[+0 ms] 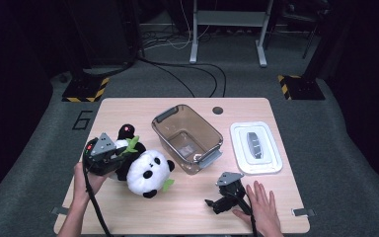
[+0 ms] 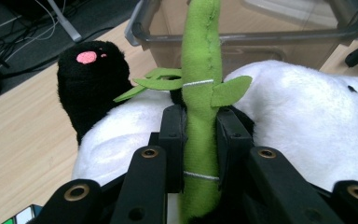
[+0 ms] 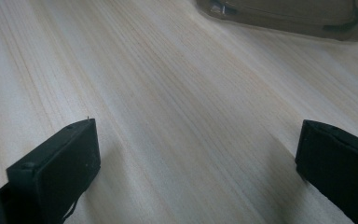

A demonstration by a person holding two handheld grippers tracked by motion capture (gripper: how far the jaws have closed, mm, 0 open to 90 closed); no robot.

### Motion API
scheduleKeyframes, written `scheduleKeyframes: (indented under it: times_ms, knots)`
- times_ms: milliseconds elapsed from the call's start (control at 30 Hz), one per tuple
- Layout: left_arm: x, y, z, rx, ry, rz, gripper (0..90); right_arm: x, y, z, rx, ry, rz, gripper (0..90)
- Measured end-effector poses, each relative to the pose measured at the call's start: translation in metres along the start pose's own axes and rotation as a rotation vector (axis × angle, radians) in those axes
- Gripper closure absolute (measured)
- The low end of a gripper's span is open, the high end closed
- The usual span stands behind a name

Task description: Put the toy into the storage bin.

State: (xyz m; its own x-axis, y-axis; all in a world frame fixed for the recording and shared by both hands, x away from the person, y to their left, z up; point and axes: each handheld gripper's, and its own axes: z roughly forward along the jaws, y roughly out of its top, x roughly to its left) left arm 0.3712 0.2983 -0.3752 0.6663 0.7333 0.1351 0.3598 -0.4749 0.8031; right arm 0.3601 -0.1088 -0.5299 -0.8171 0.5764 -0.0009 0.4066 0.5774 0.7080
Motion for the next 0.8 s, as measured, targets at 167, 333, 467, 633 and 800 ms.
scheduleKeyframes:
  times_ms: [167,333,467,633,800]
  knots:
    - [0.006,0.002,-0.008,-0.032,-0.01,-0.012,75.6,0.0,0.0,0.0,0.001,0.0,0.0,0.0]
    - [0.01,0.003,-0.013,-0.04,-0.013,-0.024,75.6,0.0,0.0,0.0,0.0,0.0,0.0,0.0]
    - [0.011,0.006,-0.015,-0.057,-0.013,-0.026,75.6,0.0,0.0,0.0,0.0,0.0,0.0,0.0]
    - [0.013,0.012,-0.019,-0.072,-0.018,-0.026,75.6,0.0,0.0,0.0,0.001,0.0,0.001,0.0]
    - [0.015,0.021,-0.024,-0.087,-0.01,-0.023,75.6,0.0,0.0,0.0,0.001,0.0,0.0,0.0]
